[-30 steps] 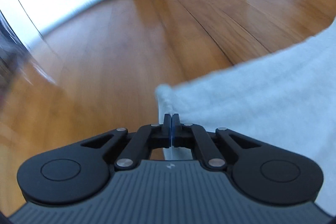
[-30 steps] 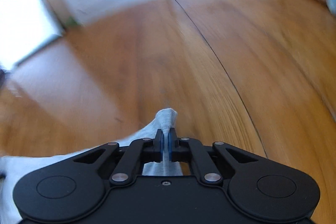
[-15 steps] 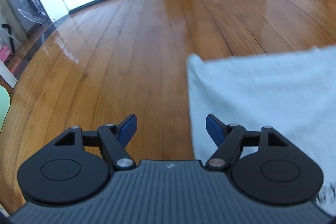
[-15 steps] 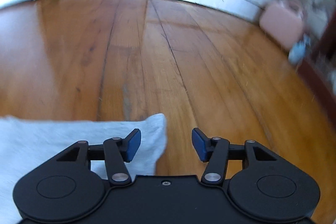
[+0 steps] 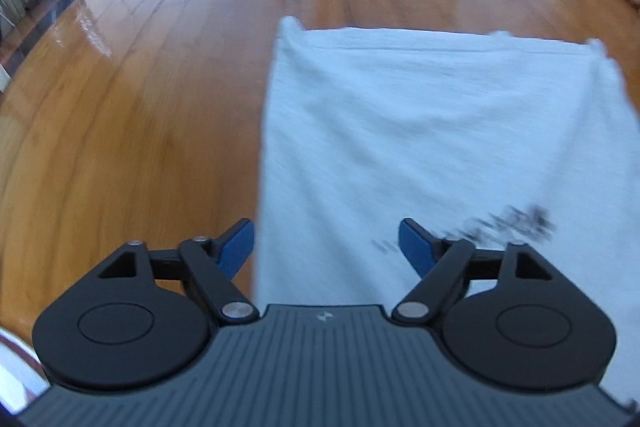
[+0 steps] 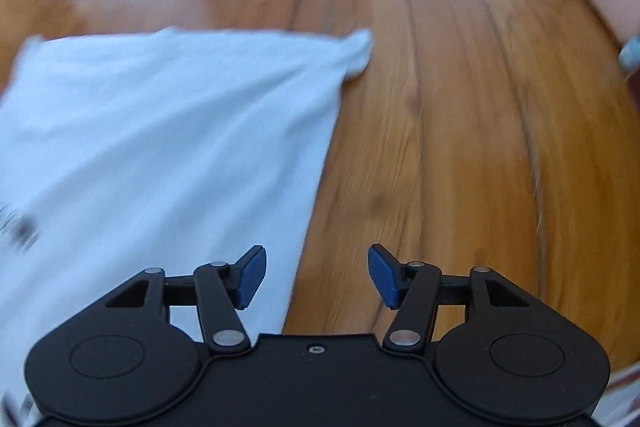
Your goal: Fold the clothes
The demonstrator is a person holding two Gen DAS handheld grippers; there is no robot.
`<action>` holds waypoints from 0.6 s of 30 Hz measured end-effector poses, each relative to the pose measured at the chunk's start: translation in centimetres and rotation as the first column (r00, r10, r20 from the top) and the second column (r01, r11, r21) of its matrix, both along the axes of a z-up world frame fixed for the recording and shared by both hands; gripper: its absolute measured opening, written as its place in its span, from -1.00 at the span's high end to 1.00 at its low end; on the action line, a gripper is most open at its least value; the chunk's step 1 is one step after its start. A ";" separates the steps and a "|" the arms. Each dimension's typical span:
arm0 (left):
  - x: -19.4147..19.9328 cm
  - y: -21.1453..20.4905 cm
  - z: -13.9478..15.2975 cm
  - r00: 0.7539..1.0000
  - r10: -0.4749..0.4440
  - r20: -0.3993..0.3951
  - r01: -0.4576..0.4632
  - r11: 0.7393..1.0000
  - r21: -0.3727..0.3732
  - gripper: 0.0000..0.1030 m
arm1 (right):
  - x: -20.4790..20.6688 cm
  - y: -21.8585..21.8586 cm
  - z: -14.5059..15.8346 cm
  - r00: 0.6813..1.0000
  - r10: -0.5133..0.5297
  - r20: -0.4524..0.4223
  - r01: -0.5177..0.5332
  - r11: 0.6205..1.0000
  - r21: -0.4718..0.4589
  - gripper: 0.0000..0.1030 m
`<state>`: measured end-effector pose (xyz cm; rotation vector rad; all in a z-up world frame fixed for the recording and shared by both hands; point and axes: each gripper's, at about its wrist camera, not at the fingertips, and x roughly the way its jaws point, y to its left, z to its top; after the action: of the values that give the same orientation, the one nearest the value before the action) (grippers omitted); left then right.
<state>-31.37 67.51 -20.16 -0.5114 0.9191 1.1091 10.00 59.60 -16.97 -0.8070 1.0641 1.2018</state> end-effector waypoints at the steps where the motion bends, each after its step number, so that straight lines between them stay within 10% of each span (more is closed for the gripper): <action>1: -0.2 -1.4 0.2 1.000 -0.007 0.008 0.007 1.000 -0.002 -0.60 | 0.1 -2.5 0.1 0.998 -0.016 -0.053 0.016 1.000 0.005 -0.21; 7: -1.8 -9.9 1.1 0.998 -0.046 0.052 0.047 0.999 -0.021 -0.63 | -3.1 -18.6 0.1 0.983 -0.107 -0.152 0.125 0.986 0.113 -0.18; 12: -6.0 -15.1 0.2 0.998 -0.016 0.058 0.028 0.978 -0.208 -0.63 | -7.8 -30.7 0.9 0.992 -0.054 -0.112 0.078 0.970 0.230 -0.20; 18: -14.4 -20.7 0.3 0.964 0.198 0.179 -0.132 0.937 -0.324 -0.78 | -11.7 -36.9 -3.0 0.834 -0.116 -0.540 0.220 0.967 0.132 -0.22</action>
<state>-45.82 46.78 -19.84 -0.9632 0.8793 1.0425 -1.69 22.69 -19.96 -0.2168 1.4089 1.3848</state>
